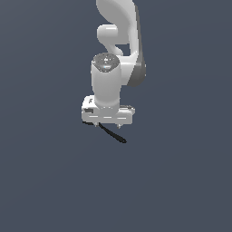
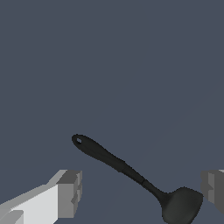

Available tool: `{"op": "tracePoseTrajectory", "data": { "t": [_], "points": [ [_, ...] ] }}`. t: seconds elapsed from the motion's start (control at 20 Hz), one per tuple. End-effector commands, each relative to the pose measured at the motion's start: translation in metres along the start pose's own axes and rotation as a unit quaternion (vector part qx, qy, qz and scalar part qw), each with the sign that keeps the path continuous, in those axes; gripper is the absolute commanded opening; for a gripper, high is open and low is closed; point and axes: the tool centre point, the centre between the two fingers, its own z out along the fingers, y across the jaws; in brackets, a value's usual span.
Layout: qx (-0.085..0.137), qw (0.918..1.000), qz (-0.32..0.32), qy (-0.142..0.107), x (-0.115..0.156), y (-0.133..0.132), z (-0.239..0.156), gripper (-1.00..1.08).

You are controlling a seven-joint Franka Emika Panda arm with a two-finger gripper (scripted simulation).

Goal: Pick up the object and move it to a goal position.

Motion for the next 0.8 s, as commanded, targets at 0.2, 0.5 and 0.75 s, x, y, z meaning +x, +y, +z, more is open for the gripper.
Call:
{"op": "tracePoseTrajectory", "data": {
  "t": [0.2, 0.5, 0.75],
  "points": [
    [0.000, 1.0000, -0.004, 0.002, 0.001, 0.003, -0.004, 1.00],
    [-0.001, 0.9999, -0.013, 0.006, 0.005, 0.009, -0.014, 1.00],
    [-0.001, 0.9999, -0.015, 0.005, 0.004, 0.009, -0.013, 1.00]
  ]
}}
